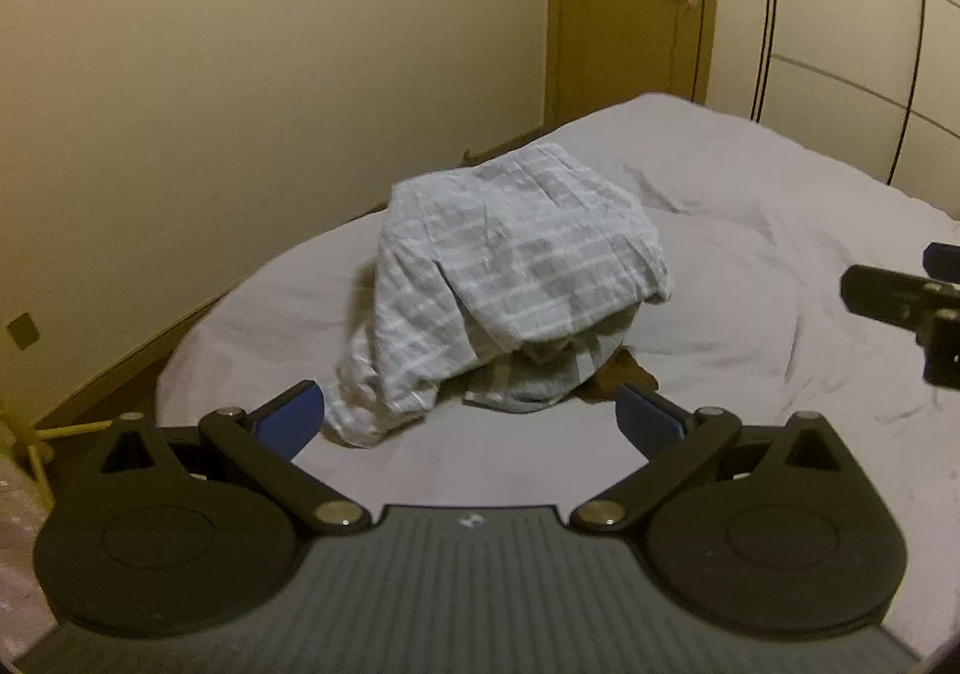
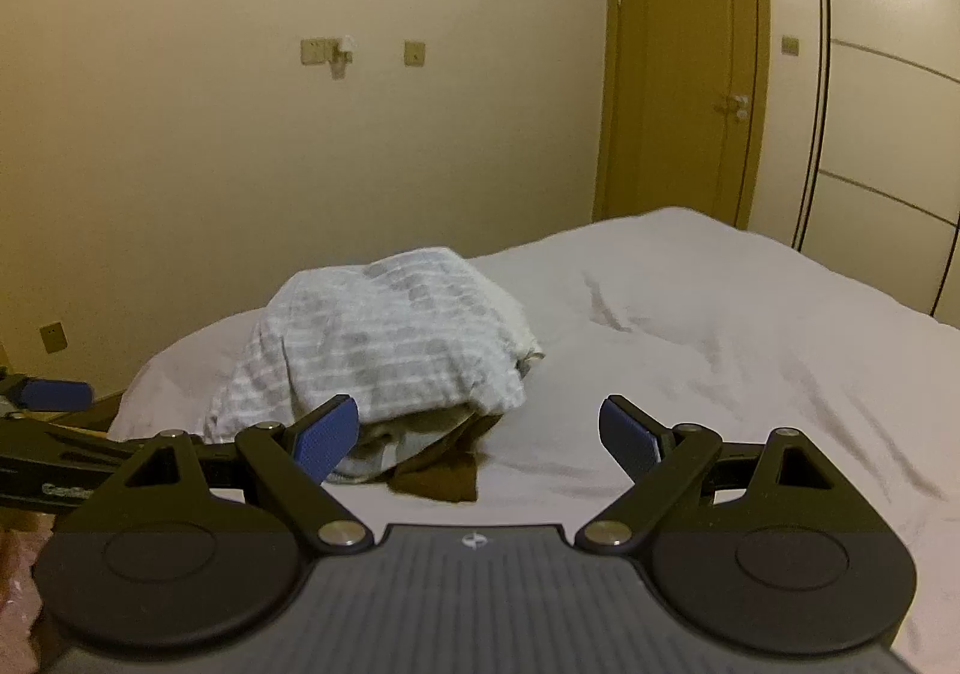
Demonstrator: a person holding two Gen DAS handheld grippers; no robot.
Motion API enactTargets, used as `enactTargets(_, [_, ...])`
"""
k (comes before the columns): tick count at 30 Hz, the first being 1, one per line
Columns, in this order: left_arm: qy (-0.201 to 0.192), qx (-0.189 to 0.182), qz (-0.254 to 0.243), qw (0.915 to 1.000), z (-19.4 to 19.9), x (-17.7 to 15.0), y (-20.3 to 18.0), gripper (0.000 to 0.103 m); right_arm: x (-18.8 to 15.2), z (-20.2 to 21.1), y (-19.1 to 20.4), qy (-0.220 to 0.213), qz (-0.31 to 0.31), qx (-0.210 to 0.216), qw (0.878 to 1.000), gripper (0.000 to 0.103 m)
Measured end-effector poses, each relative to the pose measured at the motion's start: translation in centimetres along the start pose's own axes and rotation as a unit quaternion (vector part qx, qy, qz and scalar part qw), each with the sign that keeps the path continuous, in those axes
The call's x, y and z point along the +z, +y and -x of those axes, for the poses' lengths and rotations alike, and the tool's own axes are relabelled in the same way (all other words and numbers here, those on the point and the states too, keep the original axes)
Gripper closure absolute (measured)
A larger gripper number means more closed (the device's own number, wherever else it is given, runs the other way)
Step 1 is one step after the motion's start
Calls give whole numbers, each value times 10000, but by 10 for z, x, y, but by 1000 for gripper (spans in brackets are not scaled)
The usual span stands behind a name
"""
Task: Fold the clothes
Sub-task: 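Move both tools toward the crumpled striped shirt on the bed, then grasp the striped shirt with the left tool while the right tool grasps it too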
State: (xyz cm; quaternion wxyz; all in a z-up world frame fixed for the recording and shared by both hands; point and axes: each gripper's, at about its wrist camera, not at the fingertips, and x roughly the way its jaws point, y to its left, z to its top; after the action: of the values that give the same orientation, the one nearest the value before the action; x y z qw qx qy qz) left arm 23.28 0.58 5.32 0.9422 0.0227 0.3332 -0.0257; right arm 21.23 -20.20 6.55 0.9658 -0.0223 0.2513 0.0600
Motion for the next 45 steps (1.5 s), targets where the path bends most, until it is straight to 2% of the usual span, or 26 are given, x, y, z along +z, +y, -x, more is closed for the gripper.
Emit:
enactTargets(4, [386,-25,53,9992,34,42,1,1,45,24,-13,366,-59,19,9993,14])
enactTargets(8, [431,-15,-203,9989,55,71,-7,1,76,43,-27,464,-76,11,9989,14])
enactTargets(12, [350,-1,-277,9990,60,89,-5,1,96,45,-35,322,-103,-87,9994,14])
enactTargets(16, [401,11,-283,9988,45,103,9,1,106,33,-28,406,-31,-69,9991,15])
enactTargets(22, [497,-172,-259,9983,-8,120,43,1,112,-4,-1,662,143,-170,9976,15])
enactTargets(26, [648,-444,-507,9956,-52,128,63,1,115,-37,20,809,99,-407,9958,15])
enactTargets(31, [915,-761,-801,9897,-102,127,83,1,116,-88,48,1142,76,-528,9920,16])
enactTargets(38, [1304,-1104,-1033,9799,-163,117,95,4,110,-132,56,1585,46,-690,9849,18])
enactTargets(41, [1518,-1201,-1140,9744,-194,115,93,12,103,-155,57,1799,214,-610,9816,19])
enactTargets(43, [1643,-1246,-1177,9714,-213,115,89,31,100,-171,58,1956,421,-469,9787,19])
enactTargets(45, [1782,-1282,-1131,9690,-231,116,86,44,98,-187,58,2058,599,-303,9763,19])
